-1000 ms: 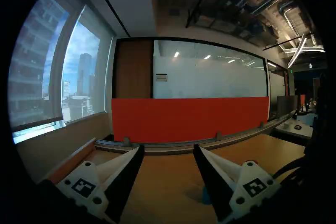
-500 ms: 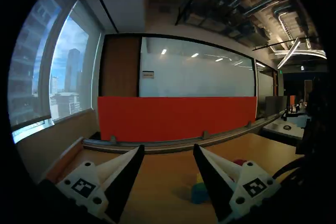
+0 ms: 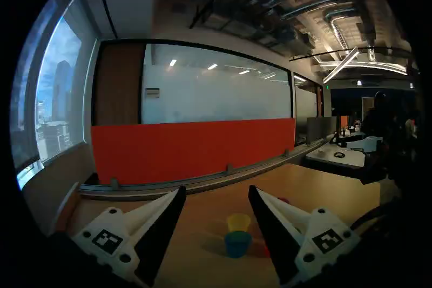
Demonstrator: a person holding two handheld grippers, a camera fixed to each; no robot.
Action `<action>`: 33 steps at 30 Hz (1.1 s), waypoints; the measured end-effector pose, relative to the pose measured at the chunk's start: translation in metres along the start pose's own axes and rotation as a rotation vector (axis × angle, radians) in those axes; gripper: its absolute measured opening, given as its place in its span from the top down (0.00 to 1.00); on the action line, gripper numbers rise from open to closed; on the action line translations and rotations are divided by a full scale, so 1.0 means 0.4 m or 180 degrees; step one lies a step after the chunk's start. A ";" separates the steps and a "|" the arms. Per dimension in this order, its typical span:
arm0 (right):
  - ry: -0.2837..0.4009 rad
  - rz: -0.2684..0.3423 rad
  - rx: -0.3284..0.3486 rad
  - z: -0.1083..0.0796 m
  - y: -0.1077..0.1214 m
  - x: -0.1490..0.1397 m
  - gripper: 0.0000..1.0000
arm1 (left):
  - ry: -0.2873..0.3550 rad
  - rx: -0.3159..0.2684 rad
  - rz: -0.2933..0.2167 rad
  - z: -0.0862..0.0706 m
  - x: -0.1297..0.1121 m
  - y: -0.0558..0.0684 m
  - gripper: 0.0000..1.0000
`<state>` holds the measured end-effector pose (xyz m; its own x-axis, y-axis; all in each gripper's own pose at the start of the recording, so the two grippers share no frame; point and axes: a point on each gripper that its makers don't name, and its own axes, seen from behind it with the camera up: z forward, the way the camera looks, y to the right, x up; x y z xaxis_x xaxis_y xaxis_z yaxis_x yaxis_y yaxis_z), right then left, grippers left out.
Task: Pour water
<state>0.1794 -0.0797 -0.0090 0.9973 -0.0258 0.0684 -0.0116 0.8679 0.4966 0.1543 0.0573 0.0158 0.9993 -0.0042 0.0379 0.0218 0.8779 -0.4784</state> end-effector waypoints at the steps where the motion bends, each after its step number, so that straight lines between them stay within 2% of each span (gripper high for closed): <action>1: -0.0010 0.0003 0.0028 0.000 -0.004 0.000 0.01 | -0.0006 -0.0051 0.0001 0.000 0.000 0.007 0.15; 9: -0.0156 -0.0038 0.0230 0.001 -0.036 -0.014 0.01 | -0.0036 -0.0333 0.0027 0.004 0.005 0.043 0.15; 21: -0.0590 -0.0258 0.0554 0.014 -0.092 -0.081 0.01 | -0.0331 -0.0596 0.0141 0.021 -0.046 0.067 0.15; 33: -0.0785 -0.0242 0.0693 0.033 -0.088 -0.120 0.00 | -0.0526 -0.0731 0.0248 0.040 -0.094 0.073 0.15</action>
<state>0.1311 -0.1157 -0.0182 0.9488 -0.2287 0.2180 0.0206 0.7332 0.6797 0.1168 0.0909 0.0145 0.9800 0.1536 0.1265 -0.0296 0.7410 -0.6708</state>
